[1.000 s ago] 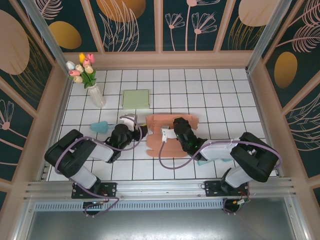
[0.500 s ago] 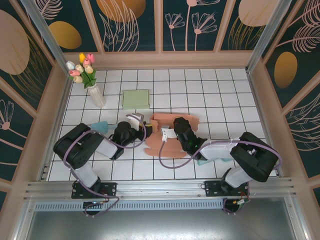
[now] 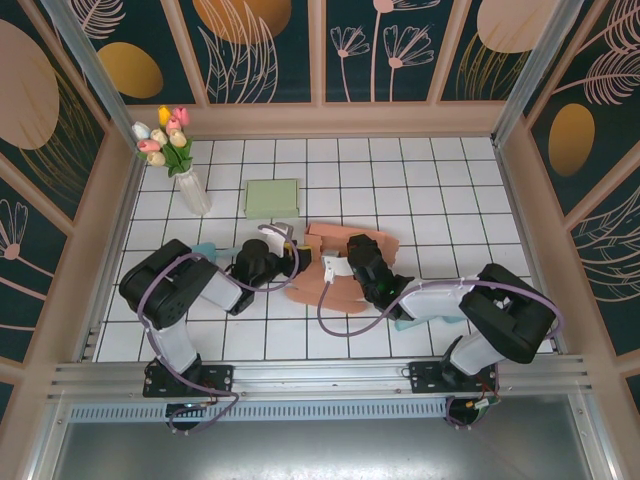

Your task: Fold the paper box

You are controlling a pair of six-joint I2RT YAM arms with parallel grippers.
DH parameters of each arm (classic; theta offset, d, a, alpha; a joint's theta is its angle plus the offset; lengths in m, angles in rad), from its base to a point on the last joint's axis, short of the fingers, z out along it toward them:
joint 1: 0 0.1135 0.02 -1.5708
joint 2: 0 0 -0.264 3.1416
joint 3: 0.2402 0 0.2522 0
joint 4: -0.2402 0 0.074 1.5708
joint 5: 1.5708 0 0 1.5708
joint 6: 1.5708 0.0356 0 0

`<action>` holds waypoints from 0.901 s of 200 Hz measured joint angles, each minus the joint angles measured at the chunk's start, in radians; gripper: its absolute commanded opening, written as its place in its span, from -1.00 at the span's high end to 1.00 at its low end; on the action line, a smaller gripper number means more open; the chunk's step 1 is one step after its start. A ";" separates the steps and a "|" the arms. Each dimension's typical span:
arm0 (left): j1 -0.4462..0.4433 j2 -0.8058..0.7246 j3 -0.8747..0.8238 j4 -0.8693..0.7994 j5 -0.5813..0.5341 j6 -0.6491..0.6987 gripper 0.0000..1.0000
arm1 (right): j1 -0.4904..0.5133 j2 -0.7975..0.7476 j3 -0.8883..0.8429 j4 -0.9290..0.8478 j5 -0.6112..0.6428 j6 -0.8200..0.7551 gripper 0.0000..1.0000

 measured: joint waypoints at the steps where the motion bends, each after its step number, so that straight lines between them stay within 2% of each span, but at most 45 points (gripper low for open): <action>1: -0.001 0.000 0.001 0.000 -0.001 0.000 -0.13 | 0.000 0.000 0.000 0.000 0.000 0.000 1.00; 35: -0.042 0.016 0.029 -0.014 -0.046 0.000 -0.12 | 0.000 0.002 0.002 -0.002 0.003 0.002 1.00; 64: -0.077 0.019 0.060 -0.049 -0.128 0.000 -0.10 | 0.000 0.002 0.003 -0.002 0.004 0.003 1.00; 91: -0.085 0.033 0.092 -0.070 -0.203 0.001 -0.12 | 0.000 0.002 0.003 -0.006 0.005 0.013 1.00; 132: -0.091 0.062 0.127 -0.067 -0.257 0.000 -0.09 | 0.004 0.002 0.003 -0.012 0.004 0.018 1.00; 170: -0.100 0.082 0.135 -0.040 -0.318 -0.001 0.00 | 0.006 0.002 0.003 -0.014 0.004 0.019 1.00; 180: -0.101 0.089 0.135 -0.025 -0.330 -0.003 0.13 | 0.006 0.003 0.003 -0.014 0.003 0.021 1.00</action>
